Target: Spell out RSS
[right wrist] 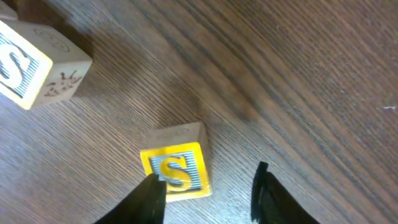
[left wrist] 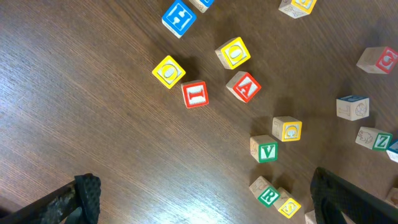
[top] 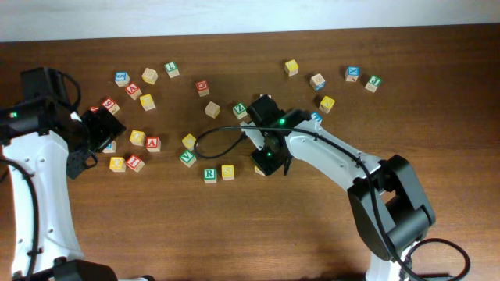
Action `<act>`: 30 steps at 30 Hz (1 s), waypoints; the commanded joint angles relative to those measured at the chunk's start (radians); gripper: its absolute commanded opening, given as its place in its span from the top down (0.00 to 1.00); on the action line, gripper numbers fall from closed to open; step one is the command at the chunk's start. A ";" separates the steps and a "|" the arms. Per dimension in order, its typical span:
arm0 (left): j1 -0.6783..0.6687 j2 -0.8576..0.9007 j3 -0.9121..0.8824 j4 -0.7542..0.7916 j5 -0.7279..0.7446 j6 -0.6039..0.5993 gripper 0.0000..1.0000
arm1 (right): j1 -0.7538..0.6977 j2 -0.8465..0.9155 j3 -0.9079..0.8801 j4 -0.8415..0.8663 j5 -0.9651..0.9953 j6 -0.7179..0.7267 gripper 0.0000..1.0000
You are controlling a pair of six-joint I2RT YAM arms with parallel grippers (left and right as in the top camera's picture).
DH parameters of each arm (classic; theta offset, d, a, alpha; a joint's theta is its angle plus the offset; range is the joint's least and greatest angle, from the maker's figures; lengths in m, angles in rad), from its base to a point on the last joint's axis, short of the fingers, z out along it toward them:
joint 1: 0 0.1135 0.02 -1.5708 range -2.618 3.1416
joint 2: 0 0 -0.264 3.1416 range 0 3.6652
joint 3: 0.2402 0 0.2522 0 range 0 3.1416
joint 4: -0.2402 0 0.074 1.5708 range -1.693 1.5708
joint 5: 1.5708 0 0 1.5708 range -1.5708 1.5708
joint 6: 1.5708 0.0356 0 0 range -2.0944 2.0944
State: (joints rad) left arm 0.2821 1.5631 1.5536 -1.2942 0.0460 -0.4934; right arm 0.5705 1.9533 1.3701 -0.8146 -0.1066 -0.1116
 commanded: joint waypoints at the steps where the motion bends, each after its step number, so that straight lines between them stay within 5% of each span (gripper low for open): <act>1: 0.002 -0.008 -0.005 0.001 0.003 0.010 0.01 | 0.004 0.005 0.011 -0.008 0.013 0.065 0.62; 5: 0.002 -0.008 -0.005 0.001 0.003 0.010 0.01 | 0.004 -0.014 0.124 -0.097 0.014 0.147 0.58; 8: 0.002 -0.008 -0.005 0.001 0.003 0.010 0.01 | 0.004 -0.029 0.227 -0.177 0.014 0.204 0.43; 9: 0.002 -0.008 -0.005 0.001 0.002 0.010 0.01 | 0.004 -0.029 0.258 -0.201 0.013 0.223 0.26; 19: 0.002 -0.008 -0.005 0.001 0.003 0.010 0.01 | 0.002 -0.016 0.172 -0.241 0.014 0.320 0.14; 22: 0.002 -0.008 -0.005 0.001 0.003 0.010 0.01 | 0.003 -0.016 0.131 -0.167 0.041 0.250 0.02; 25: 0.002 -0.008 -0.005 0.001 0.003 0.010 0.01 | 0.006 -0.015 0.100 -0.153 -0.019 0.055 0.02; 30: 0.002 -0.008 -0.005 0.001 0.003 0.010 0.01 | 0.007 -0.015 0.047 -0.097 -0.016 0.030 0.00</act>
State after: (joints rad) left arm 0.2821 1.5631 1.5536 -1.2942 0.0460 -0.4934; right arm 0.5705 1.9404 1.4528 -0.9417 -0.1055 -0.0174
